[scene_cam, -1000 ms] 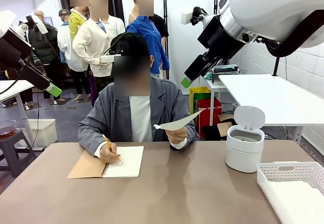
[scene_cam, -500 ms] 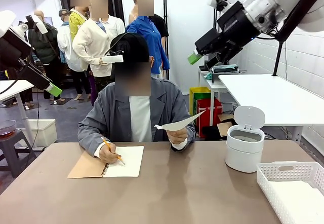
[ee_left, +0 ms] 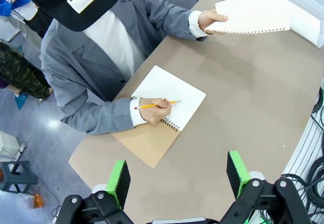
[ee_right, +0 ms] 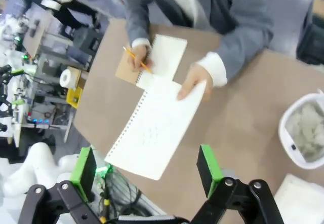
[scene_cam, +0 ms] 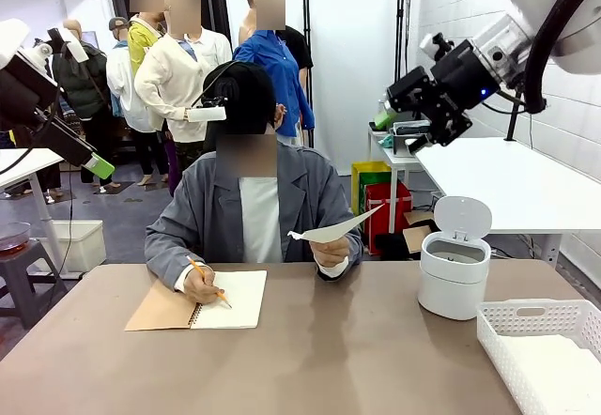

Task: Sort the paper based on its condition.
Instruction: If a person hands you a paper, place it in the Organizing basket , and if it's crumpled, put it in the Trash can.

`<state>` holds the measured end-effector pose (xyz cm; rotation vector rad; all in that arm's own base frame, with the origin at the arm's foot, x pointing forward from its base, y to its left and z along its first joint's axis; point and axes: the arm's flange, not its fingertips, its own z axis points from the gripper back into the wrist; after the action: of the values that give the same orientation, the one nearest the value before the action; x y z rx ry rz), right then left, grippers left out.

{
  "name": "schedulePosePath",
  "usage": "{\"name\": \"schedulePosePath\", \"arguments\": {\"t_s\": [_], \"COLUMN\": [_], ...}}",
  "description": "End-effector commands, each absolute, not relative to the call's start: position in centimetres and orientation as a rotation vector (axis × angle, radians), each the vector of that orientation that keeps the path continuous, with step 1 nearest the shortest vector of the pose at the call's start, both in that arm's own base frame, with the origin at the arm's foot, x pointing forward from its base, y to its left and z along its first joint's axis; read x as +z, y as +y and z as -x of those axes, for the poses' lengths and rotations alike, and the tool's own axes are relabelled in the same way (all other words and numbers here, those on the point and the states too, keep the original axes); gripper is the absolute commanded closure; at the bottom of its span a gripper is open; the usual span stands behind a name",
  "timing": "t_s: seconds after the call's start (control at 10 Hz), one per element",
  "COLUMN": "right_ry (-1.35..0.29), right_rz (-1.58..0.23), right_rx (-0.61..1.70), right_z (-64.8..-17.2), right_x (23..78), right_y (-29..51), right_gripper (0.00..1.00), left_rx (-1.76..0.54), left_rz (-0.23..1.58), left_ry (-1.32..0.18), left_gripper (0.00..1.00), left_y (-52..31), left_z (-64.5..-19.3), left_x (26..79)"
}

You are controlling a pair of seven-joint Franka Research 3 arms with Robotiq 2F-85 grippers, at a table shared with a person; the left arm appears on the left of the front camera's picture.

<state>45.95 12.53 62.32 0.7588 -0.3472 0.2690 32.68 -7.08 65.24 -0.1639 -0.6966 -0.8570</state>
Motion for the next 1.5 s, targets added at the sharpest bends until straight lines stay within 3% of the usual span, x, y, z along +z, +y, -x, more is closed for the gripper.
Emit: {"name": "schedulePosePath", "arguments": {"t_s": [0.0,0.1,0.6,0.9,1.4], "right_ry": [-0.366,-0.347,-0.349,-0.106,0.152], "right_rz": [-0.721,-0.759,-0.737,-0.779,-0.809], "right_rx": [0.416,0.269,0.288,0.215,0.064], "right_z": [-46.2,-45.9,-46.1,-47.4,-54.1], "right_x": [62.3,62.3,62.1,62.0,58.5], "right_y": [13.1,12.5,12.3,13.8,14.6], "right_gripper": [0.0,0.0,0.0,0.0,0.0], "left_rx": [-0.856,-0.856,-0.856,-0.856,-0.856], "left_rz": [0.167,0.167,0.167,0.167,0.167], "left_ry": [-0.699,-0.699,-0.699,-0.699,-0.699], "left_gripper": [0.0,0.0,0.0,0.0,0.0], "left_y": [-7.0,-7.0,-7.0,-7.0,-7.0], "left_z": [-32.6,-32.6,-32.6,-32.6,-32.6], "left_x": [65.3,65.3,65.3,65.3,65.3]}}
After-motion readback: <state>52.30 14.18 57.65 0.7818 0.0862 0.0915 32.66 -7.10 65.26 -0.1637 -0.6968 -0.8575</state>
